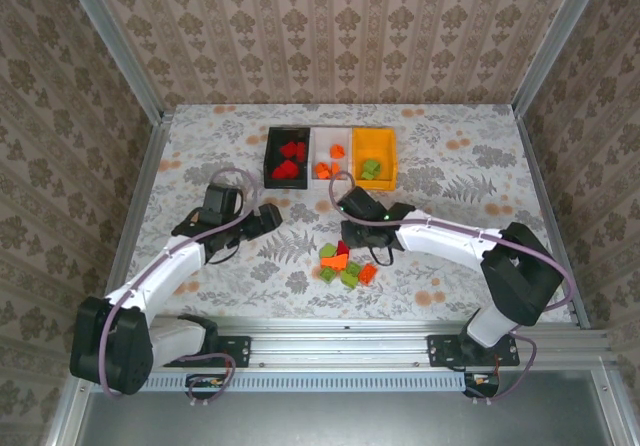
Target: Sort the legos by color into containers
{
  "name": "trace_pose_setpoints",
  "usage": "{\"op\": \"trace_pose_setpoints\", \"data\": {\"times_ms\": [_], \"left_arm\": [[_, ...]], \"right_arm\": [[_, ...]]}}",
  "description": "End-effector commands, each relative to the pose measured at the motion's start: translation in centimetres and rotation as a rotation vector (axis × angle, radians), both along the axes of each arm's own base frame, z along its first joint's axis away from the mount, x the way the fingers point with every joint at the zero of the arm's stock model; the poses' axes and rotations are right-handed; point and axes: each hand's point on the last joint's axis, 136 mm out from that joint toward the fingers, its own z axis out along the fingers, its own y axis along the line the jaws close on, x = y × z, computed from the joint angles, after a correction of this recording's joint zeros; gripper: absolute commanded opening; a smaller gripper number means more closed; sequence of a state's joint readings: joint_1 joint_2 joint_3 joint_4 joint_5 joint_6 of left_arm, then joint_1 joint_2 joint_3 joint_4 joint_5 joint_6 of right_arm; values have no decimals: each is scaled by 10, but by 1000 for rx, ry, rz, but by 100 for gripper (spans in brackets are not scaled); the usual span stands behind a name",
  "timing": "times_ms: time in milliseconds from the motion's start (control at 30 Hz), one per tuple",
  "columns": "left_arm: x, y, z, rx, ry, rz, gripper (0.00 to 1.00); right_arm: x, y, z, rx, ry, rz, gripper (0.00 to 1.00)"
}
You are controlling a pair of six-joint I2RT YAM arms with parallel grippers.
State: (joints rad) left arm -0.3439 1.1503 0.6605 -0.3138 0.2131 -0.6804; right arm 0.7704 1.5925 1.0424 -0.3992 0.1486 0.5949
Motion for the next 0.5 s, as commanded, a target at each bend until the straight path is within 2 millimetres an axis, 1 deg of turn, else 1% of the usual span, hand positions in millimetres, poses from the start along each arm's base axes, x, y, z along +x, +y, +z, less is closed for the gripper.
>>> {"op": "trace_pose_setpoints", "data": {"times_ms": [0,100,267,300,367,467], "left_arm": [[0,6,0,-16,12,16,100],[3,16,-2,-29,30,65,100],[4,35,-6,-73,65,143,100],[4,37,-6,-81,67,148,100],[2,42,-6,-90,71,159,100],[0,43,-6,-94,73,158,100]], "right_arm": [[35,22,49,19,-129,32,23],[72,50,65,48,-188,53,23],[130,90,73,99,-239,94,23],[138,95,72,99,-243,101,23],[161,106,69,89,-268,125,23],[188,110,66,97,-288,124,22]]}}
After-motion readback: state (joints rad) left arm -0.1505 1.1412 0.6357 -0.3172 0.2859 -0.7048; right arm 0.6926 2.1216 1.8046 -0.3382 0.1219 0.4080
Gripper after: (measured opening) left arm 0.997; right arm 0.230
